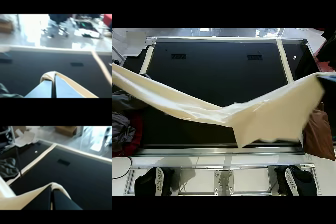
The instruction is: Fold the shirts.
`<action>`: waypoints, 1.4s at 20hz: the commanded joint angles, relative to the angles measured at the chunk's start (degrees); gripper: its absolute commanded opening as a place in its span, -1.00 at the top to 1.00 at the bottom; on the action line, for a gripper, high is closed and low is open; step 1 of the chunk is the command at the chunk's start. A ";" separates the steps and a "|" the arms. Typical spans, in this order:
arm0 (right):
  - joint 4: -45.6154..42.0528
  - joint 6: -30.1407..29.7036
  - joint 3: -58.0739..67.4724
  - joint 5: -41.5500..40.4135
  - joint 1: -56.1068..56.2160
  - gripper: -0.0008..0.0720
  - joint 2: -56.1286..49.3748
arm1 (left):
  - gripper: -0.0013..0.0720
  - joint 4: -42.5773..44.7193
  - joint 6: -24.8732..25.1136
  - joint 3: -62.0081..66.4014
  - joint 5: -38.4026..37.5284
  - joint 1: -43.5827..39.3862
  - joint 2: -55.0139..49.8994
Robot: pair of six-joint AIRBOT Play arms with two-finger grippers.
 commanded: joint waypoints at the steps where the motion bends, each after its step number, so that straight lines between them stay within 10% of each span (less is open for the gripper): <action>1: -11.78 2.89 8.20 -2.29 -0.04 0.93 -1.42 | 0.95 13.05 -6.19 11.52 0.44 0.00 -4.85; 9: -6.54 2.10 7.93 3.67 2.62 0.93 -33.75 | 0.95 5.53 -5.73 11.06 -8.90 -11.58 -34.42; 22: -8.41 3.52 8.13 -35.39 12.85 0.93 -74.66 | 0.95 17.33 -8.94 11.17 26.18 -23.39 -71.60; 28: -15.32 3.41 13.35 -19.65 13.42 0.93 -73.31 | 0.95 21.18 -8.92 11.15 22.45 -23.39 -70.60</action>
